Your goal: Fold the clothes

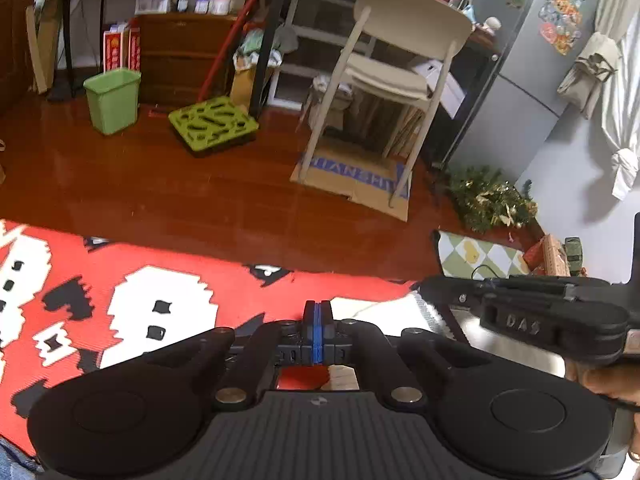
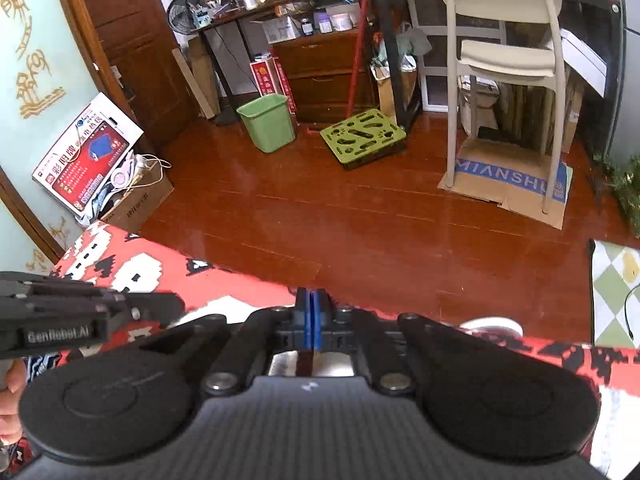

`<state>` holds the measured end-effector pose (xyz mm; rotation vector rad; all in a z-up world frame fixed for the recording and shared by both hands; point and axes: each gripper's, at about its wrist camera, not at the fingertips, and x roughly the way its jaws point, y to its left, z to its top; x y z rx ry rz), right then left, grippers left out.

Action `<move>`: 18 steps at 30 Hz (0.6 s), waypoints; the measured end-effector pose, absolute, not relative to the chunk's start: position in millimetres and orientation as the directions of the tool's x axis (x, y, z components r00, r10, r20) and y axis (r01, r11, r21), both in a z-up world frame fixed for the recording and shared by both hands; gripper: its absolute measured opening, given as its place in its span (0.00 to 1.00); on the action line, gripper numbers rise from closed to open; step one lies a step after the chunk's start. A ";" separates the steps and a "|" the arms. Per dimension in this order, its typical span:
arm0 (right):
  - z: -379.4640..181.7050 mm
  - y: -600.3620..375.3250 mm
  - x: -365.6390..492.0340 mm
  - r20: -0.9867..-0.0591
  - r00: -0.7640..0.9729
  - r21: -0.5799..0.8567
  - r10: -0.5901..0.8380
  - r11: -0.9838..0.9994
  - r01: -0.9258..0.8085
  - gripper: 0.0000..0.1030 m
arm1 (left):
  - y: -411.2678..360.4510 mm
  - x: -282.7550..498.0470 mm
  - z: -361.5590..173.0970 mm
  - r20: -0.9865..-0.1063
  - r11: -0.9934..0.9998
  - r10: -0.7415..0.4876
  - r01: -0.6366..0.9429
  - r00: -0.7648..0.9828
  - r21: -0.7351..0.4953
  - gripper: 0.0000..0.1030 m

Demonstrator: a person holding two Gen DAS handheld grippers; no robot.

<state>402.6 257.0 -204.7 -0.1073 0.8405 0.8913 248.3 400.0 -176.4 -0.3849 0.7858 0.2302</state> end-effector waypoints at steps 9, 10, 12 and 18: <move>-193.3 236.7 426.6 -0.678 0.355 0.270 0.643 0.668 -0.694 0.12 | 400.6 239.6 -162.3 -0.723 0.915 0.047 -0.320 0.689 -0.246 0.01; -188.4 228.8 429.8 -0.678 0.357 0.272 0.642 0.671 -0.690 0.12 | 396.7 239.2 -158.6 -0.724 0.921 0.042 -0.306 0.689 -0.239 0.01; -175.7 206.3 432.9 -0.684 0.368 0.254 0.630 0.679 -0.689 0.12 | 388.6 238.6 -151.3 -0.725 0.934 0.031 -0.278 0.688 -0.224 0.02; -140.5 116.3 441.3 -0.713 0.408 0.228 0.571 0.738 -0.635 0.12 | 349.4 251.6 -130.9 -0.728 0.959 -0.057 -0.164 0.683 -0.229 0.07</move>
